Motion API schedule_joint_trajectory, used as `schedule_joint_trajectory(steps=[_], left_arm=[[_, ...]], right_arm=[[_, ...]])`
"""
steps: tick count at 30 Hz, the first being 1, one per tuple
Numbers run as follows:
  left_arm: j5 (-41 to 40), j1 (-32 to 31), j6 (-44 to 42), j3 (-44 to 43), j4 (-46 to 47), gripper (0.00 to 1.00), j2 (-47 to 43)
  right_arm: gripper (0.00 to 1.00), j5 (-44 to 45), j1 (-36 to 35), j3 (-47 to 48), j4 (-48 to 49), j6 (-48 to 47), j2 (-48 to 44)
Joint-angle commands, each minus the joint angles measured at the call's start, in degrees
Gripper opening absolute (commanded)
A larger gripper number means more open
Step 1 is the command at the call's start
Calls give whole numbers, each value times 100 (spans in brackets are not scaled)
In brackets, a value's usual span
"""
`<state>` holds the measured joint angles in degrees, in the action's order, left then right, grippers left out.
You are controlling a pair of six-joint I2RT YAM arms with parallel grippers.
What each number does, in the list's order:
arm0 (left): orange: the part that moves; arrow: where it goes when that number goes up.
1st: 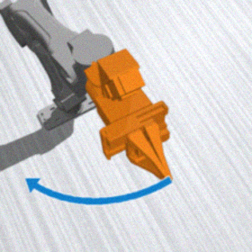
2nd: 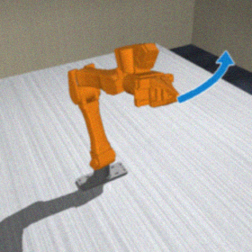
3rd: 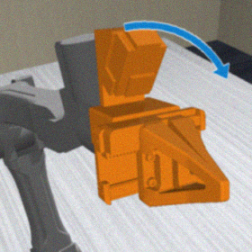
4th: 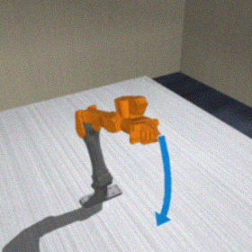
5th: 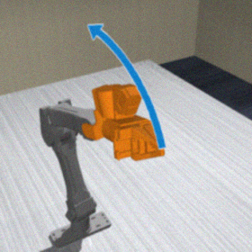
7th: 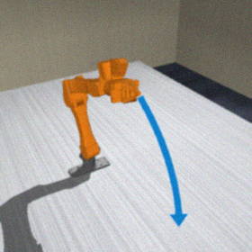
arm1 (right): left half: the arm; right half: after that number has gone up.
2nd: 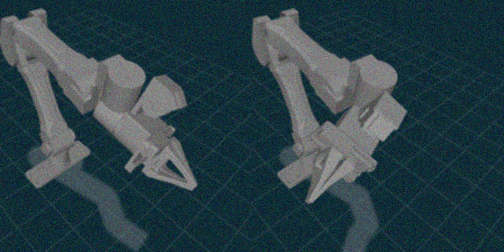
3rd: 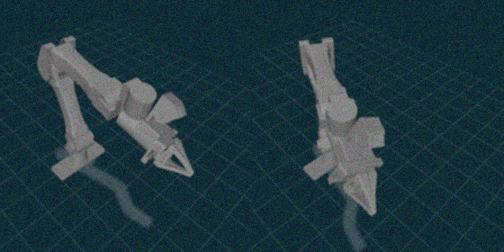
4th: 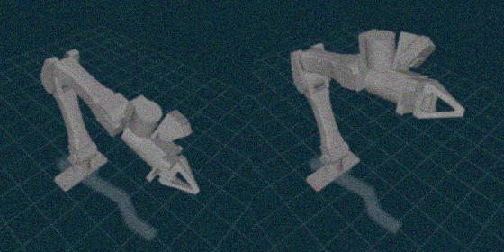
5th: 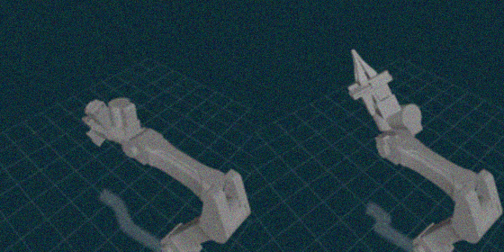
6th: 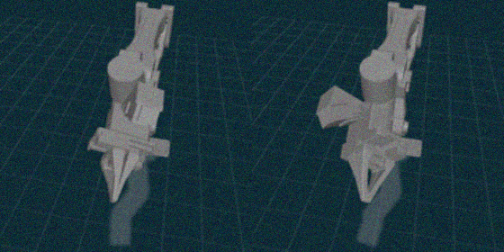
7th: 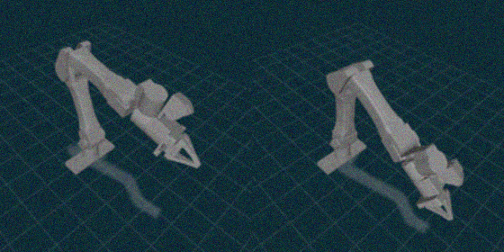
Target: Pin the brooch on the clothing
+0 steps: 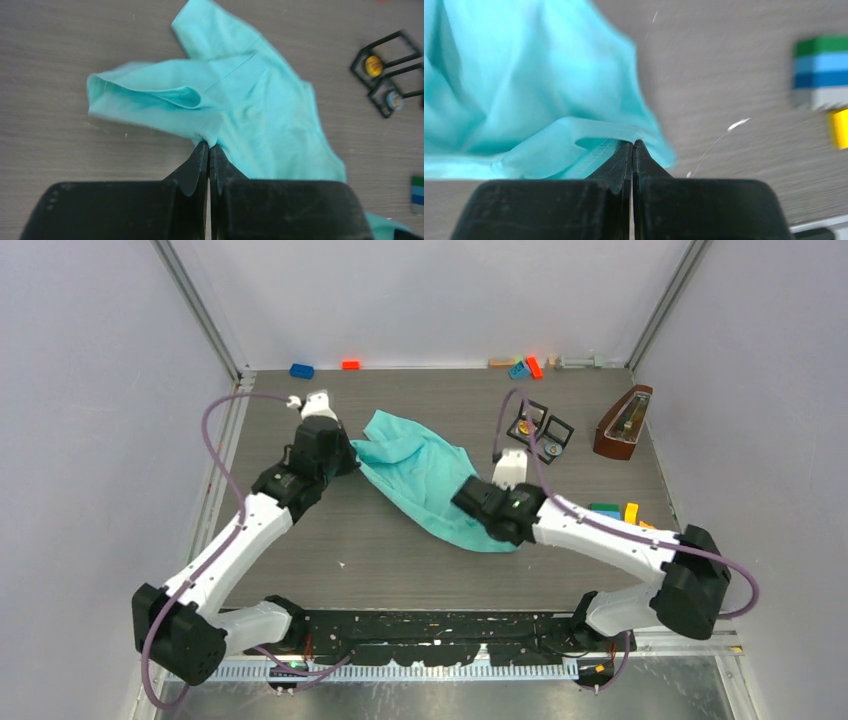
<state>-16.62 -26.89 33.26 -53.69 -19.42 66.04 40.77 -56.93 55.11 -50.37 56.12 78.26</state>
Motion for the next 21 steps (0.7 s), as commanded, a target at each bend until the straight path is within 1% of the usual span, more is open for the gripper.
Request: schedule_joint_trajectory(steps=[1,2,3,4,5,6,7,8,9,10,11,14,17,21], left_arm=[[307,192,-454,-1376,-1125,0,-322],[361,220,-512,-1660,-1292,0,-302],[389,235,-579,-1968,-1440,0,-281],[398,248,-648,-2246,-1588,0,-241],[415,261,-727,-2576,-1734,0,-185],[449,275,-801,-3010,-1913,0,-115],[486,295,-875,-3331,-2106,0,-26],[508,305,-947,-3688,-2314,0,58],[525,307,-1005,-3999,-2526,0,135],[532,308,-1083,-4305,-2680,0,189],[537,308,-1194,-4570,-2795,0,222],[494,308,-1460,-5402,-3177,0,293],[581,308,-1671,-6453,-3698,0,525],[795,308,-1823,-7946,-4273,0,826]], right_arm=[[0,1194,960,1150,-272,-1812,-447],[0,1252,1063,1581,-274,-2007,-453],[0,1357,1237,1819,-273,-2373,-426],[0,1404,1307,2282,-279,-2712,-404],[0,1472,1399,2543,-279,-2866,-345],[0,1488,1437,3046,-263,-3156,-315],[0,1491,1478,3280,-241,-3299,-253],[0,1484,1489,3729,-189,-3590,-229],[0,1464,1497,4184,-173,-3700,-183],[0,1384,1503,4390,-144,-3936,-159],[0,1334,1501,4811,-117,-4062,-128],[0,999,1501,5577,-80,-4603,-116],[0,623,1499,6422,86,-5050,-220],[0,-219,1498,7345,199,-5464,-409]])
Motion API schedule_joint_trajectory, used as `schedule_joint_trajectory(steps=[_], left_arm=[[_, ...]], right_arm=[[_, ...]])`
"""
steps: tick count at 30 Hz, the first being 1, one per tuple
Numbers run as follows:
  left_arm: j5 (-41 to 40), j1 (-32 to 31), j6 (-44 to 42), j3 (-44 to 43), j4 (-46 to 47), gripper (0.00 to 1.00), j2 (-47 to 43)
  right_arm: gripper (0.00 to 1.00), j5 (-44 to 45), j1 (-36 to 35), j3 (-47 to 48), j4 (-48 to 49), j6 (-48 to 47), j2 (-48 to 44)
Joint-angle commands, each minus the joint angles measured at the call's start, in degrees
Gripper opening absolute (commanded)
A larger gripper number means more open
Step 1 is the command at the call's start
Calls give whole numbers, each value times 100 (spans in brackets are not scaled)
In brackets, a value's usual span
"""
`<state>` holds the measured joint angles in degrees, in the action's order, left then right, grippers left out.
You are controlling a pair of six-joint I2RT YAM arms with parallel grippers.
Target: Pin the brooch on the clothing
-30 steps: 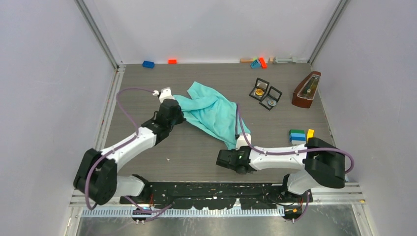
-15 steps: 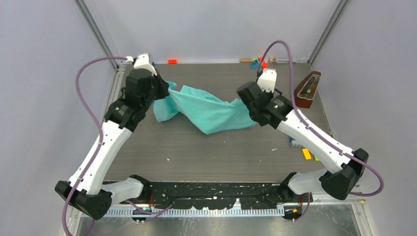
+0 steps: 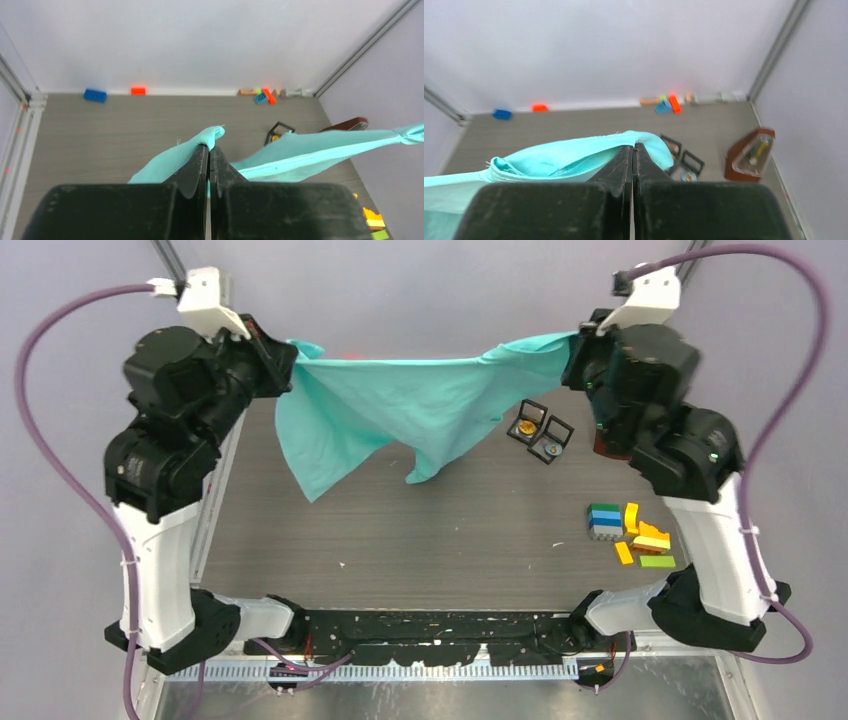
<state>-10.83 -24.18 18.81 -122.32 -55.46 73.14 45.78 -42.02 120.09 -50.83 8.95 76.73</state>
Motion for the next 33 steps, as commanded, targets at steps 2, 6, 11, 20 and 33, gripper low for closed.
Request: schedule_joint_trajectory(steps=[2,6,11,20,33], left_arm=[[336,37,-401,-1575,-709,0,129],[459,37,-383,-1686,-542,0,-22],[392,37,-381,-1174,-336,0,-130],[-648,81,-800,181,291,0,404],[-463,271,-929,1546,1549,0,-314]], right_arm=[[1,-1178,4,1265,218,-784,-331],[0,-1604,4,1692,174,-749,-439],[0,-1422,2,1447,341,-768,-529],[0,-311,10,-114,1971,-1502,-113],[0,-682,18,-19,2038,-1595,364]])
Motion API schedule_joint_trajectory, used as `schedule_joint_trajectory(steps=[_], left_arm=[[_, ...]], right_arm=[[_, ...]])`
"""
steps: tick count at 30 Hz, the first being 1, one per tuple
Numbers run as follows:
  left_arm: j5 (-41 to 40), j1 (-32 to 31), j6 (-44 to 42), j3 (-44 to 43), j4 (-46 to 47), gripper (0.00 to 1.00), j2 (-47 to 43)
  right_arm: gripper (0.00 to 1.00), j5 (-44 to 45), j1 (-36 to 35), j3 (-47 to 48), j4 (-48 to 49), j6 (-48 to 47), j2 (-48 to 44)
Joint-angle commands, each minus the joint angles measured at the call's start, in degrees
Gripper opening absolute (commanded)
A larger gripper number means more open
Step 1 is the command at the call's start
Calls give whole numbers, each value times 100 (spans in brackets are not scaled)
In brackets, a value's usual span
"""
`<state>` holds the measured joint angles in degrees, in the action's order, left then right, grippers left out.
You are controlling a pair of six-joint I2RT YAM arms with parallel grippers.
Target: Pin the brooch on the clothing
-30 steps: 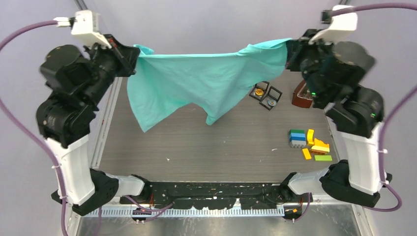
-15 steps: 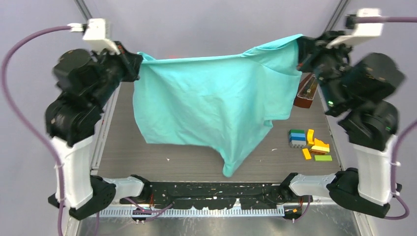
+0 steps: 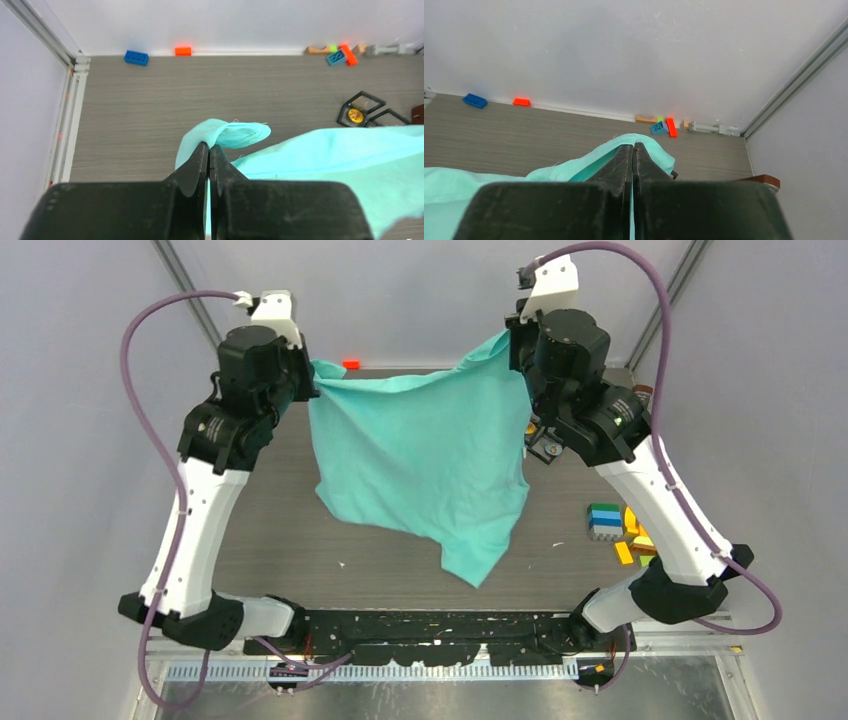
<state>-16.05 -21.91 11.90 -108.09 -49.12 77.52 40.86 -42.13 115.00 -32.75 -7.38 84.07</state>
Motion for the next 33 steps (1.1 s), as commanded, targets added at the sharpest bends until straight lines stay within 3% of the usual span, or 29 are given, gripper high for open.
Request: schedule_joint_trajectory(steps=[1,9,19,23,28,33], left_arm=[[165,40,-267,214,993,0,-891],[834,46,-248,-262,84,0,-1711],[593,45,105,-1183,-633,0,-2173],[640,41,181,-1312,-580,0,-2074],[171,46,74,-732,-105,0,-1795],[-945,51,-276,209,610,0,-1024]], right_arm=[[0,-305,29,520,123,71,-448],[0,-2319,29,772,-1122,168,-1283],[0,-3517,32,1072,-1336,540,-2139],[0,-2890,29,1070,-1005,526,-2085],[0,-1084,29,312,263,-202,-1702],[0,-759,297,-125,1318,-637,-519]])
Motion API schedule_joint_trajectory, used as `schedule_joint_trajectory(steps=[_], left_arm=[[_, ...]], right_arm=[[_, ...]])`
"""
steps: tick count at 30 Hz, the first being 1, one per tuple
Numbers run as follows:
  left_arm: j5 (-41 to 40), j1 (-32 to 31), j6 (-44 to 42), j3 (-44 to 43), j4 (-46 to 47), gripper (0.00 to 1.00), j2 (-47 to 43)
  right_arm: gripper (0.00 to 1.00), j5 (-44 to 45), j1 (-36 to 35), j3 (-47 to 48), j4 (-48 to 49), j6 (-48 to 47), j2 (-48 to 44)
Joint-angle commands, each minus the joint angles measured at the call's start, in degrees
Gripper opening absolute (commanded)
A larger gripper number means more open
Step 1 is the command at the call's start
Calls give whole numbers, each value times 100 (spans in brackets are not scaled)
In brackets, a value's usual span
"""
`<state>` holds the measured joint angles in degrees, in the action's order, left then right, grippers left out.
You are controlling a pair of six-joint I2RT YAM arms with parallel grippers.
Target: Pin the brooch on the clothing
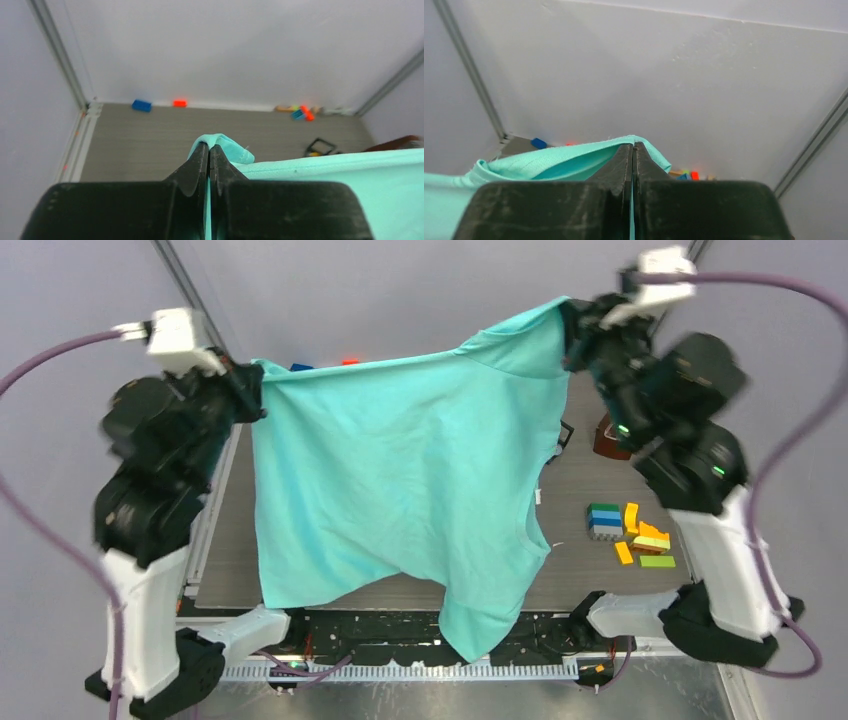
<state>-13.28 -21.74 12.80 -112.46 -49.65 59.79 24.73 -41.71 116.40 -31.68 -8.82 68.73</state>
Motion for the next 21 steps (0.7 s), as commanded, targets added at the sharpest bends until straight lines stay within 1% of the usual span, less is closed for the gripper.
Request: schedule_joint_trajectory(steps=[1,2,3,4,5,6,7,8,9,10,11,12,13,14,15,16,17,18,19,20,21], left_arm=[[-1466,59,-447,806,793,0,976],[-1554,175,-478,927,908,0,1228],[-1475,346,-424,1012,963,0,1480],[-1344,568,-350,1096,1046,0,1770],[-1222,778,-288,1225,1195,0,2073],[-1072,984,-197,1301,1322,0,2419],[-932,1239,-126,1310,1446,0,2849],[-814,1373,-80,1254,1500,2,3480],[-753,1457,-68,1122,1517,10,3942],[-697,1510,-74,945,1507,22,4440],[-634,1529,-75,643,1387,39,4914],[-617,1527,-57,343,1163,57,5319],[-540,1531,-43,65,1010,70,5657],[-429,1532,-30,-167,882,78,5910],[-327,1532,7,-340,749,81,6107],[-238,1528,39,-406,696,82,6194],[-173,1532,57,-377,732,84,6206],[-114,1532,83,-289,797,85,6146],[-48,1529,109,-128,889,87,6044],[64,1532,135,52,999,89,5881],[180,1530,174,276,1087,90,5696]], right_arm=[[0,556,521,-172,1222,-381,1498],[1,213,672,-37,1227,-119,1751],[1,52,945,46,1235,8,2316],[1,-222,1077,238,1270,206,2617],[1,-333,1293,337,1309,263,3296],[1,-510,1383,614,1381,334,3630],[0,-591,1539,789,1391,371,4406],[0,-660,1607,1300,1342,484,4791],[6,-705,1742,1620,1244,569,5667],[16,-900,1801,2494,866,753,6147],[42,-1014,1907,2999,663,813,6993],[56,-1234,1949,3837,283,1038,7399],[81,-1317,1999,4171,148,1092,8002],[87,-1411,2008,4455,14,1134,8180],[92,-1441,2016,4410,26,1149,8292],[93,-1464,2017,3968,210,1184,8233],[95,-1459,2018,3630,357,1195,7929],[95,-1444,2018,2779,719,1224,7731],[96,-1436,2018,2346,898,1264,7272],[96,-1396,2018,1652,1146,1293,6821],[96,-1362,2018,1347,1208,1363,6632]])
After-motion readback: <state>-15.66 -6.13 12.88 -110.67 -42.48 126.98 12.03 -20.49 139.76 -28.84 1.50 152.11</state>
